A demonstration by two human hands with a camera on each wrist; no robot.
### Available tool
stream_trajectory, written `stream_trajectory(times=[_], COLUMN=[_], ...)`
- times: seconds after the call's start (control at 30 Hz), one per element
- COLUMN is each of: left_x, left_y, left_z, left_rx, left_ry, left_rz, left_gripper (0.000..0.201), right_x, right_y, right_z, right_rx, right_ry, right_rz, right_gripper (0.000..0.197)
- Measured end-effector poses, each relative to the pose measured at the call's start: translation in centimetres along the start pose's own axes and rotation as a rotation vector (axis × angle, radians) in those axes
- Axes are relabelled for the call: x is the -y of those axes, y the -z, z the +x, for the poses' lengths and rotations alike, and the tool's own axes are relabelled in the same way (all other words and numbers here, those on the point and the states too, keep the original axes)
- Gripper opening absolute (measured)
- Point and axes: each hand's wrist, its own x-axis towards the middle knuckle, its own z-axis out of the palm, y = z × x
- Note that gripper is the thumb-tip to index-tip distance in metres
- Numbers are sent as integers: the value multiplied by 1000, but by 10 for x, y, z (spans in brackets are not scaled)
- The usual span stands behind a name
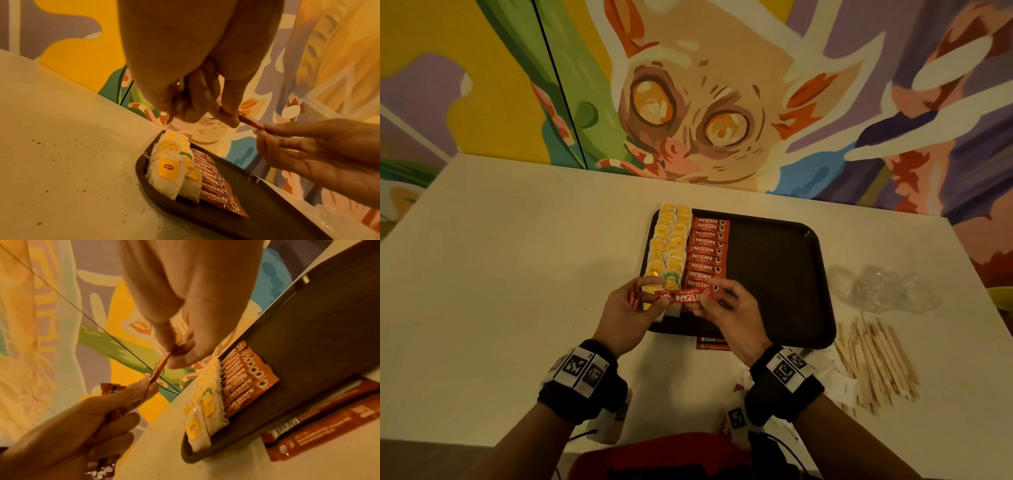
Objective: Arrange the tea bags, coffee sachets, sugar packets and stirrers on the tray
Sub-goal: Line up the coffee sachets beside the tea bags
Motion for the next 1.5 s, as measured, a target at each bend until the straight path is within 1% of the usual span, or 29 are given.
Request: stream_trajectory(times=[0.07, 0.13, 0.17, 0.23, 0.33, 0.37, 0.43, 0.5, 0.57, 0.63, 0.7, 0.77, 0.87, 0.93, 1.03, 1.1, 1.2, 1.33, 1.43, 1.5], left_x=[1, 4, 5, 4, -4, -6, -9, -11, -9, -6, -3, 0, 4, 8, 13, 14, 17, 19, 18, 16], left_y=[1, 1, 1, -2, -8, -9, -10, -9, -9, -8, -10, -10, -10, -10, -12, -13, -14, -12, -10, -10], left_z=[0, 0, 0, -1, 0, 0, 1, 2, 4, 6, 7, 6, 5, 3, -1, -2, -2, -3, -4, -6], left_rx=[20, 106, 158, 214, 211, 209, 231, 258, 219, 124, 29, -47, -119, -132, -146, -134, -102, -83, -83, -78], left_ry=[23, 40, 36, 29, 1, -6, -24, -22, -11, -1, 16, 28, 63, 108, 157, 195, 253, 273, 270, 267], left_rz=[60, 176, 229, 274, 208, 185, 187, 196, 178, 132, 77, 52, 46, 36, 23, 31, 78, 111, 116, 115], left_gripper=[14, 8, 8, 12, 12, 11, 7, 8, 9, 7, 5, 6, 6, 6, 7, 3, 9, 13, 12, 11], right_x=[-1, -1, -1, 1, 4, 4, 6, 6, 5, 1, -4, -7, -11, -12, -14, -17, -21, -27, -30, -31], right_y=[0, 1, 1, 2, 0, -1, -4, -3, -1, 0, 1, 1, 5, 10, 16, 20, 27, 43, 49, 50], right_z=[2, 4, 4, 6, 6, 6, 6, 4, 3, 2, -1, -4, -6, -4, 0, 3, 10, 21, 28, 32], right_rx=[-60, -62, -41, 34, 177, 203, 210, 206, 214, 231, 270, 287, 225, 156, 105, 77, 3, -95, -135, -149], right_ry=[10, 32, 49, 99, 165, 165, 132, 110, 101, 80, 21, -47, -95, -94, -87, -104, -152, -169, -188, -231], right_rz=[-55, -129, -173, -303, -567, -614, -593, -542, -519, -536, -557, -516, -435, -455, -472, -446, -434, -618, -708, -749], right_gripper=[26, 15, 13, 16, 20, 20, 19, 21, 20, 16, 11, 8, 10, 11, 15, 16, 16, 17, 21, 19])
